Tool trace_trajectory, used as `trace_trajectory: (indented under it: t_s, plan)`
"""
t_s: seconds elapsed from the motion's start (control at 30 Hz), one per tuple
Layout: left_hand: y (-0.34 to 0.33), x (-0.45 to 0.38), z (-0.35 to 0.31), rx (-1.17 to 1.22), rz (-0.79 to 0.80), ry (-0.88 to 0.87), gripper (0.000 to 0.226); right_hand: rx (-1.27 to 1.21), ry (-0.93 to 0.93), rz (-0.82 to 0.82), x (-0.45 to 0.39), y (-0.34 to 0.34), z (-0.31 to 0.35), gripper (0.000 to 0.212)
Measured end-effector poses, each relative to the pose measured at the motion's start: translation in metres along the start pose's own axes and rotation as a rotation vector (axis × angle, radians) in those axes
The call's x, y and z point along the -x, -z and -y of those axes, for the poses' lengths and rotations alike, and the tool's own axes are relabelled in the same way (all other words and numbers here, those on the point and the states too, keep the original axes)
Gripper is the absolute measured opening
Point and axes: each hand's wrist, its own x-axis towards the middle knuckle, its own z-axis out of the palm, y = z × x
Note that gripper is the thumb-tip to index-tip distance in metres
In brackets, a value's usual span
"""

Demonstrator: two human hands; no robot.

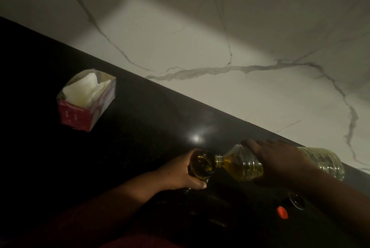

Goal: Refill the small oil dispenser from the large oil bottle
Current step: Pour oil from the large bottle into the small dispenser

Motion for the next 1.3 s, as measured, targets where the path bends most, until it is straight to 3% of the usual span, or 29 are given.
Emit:
trace_trajectory:
  t_s: [0.57, 1.3]
  plan:
    - [0.0003, 0.0012, 0.0008, -0.044, -0.002, 0.041, 0.079, 0.010, 0.008, -0.004, -0.0007, -0.0007, -0.0009, 0.088]
    - [-0.0015, 0.0023, 0.0017, -0.070, -0.018, 0.057, 0.073, 0.065, 0.003, -0.027, -0.0012, 0.0015, 0.0013, 0.090]
